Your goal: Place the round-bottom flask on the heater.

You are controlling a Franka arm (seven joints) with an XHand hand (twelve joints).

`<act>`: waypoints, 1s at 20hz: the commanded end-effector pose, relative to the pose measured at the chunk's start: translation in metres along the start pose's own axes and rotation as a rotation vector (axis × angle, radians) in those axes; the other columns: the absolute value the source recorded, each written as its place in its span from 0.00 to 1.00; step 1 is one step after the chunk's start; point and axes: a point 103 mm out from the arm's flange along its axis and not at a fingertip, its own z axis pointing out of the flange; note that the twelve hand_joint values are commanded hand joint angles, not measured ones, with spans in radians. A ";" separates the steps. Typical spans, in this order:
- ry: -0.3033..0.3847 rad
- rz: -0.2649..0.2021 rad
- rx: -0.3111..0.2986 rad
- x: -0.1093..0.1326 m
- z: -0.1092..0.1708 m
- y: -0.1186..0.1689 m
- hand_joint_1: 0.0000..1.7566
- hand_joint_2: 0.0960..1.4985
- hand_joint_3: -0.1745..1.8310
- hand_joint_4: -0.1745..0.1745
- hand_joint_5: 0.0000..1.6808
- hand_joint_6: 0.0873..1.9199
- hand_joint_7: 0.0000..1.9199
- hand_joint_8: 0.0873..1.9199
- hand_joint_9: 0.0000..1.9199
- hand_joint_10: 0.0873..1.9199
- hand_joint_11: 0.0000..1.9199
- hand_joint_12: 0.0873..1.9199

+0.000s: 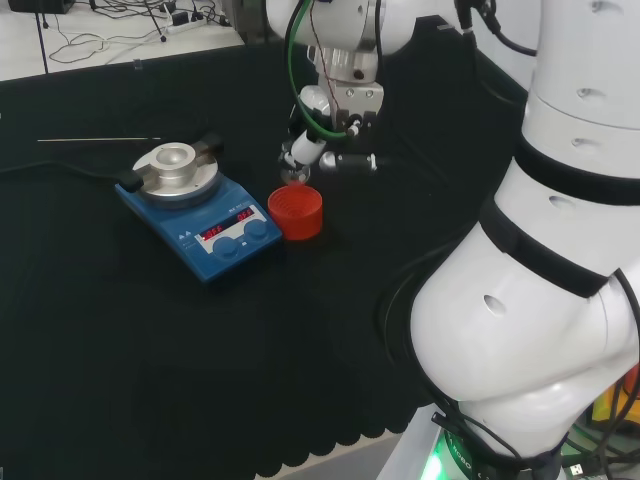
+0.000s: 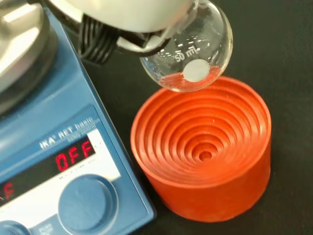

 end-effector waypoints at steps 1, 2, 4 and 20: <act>-0.011 -0.012 -0.019 0.015 -0.025 -0.008 0.65 0.38 0.48 0.59 0.71 0.43 0.19 0.31 0.35 0.26 0.25 0.66; -0.013 -0.016 -0.023 0.018 -0.029 -0.008 0.65 0.38 0.48 0.59 0.71 0.43 0.19 0.31 0.35 0.26 0.25 0.66; -0.016 -0.025 -0.030 0.024 -0.036 -0.006 0.65 0.38 0.48 0.59 0.71 0.43 0.19 0.31 0.35 0.26 0.25 0.66; -0.053 -0.188 0.005 0.130 -0.058 0.045 0.65 0.38 0.48 0.56 0.71 0.44 0.19 0.31 0.35 0.26 0.25 0.66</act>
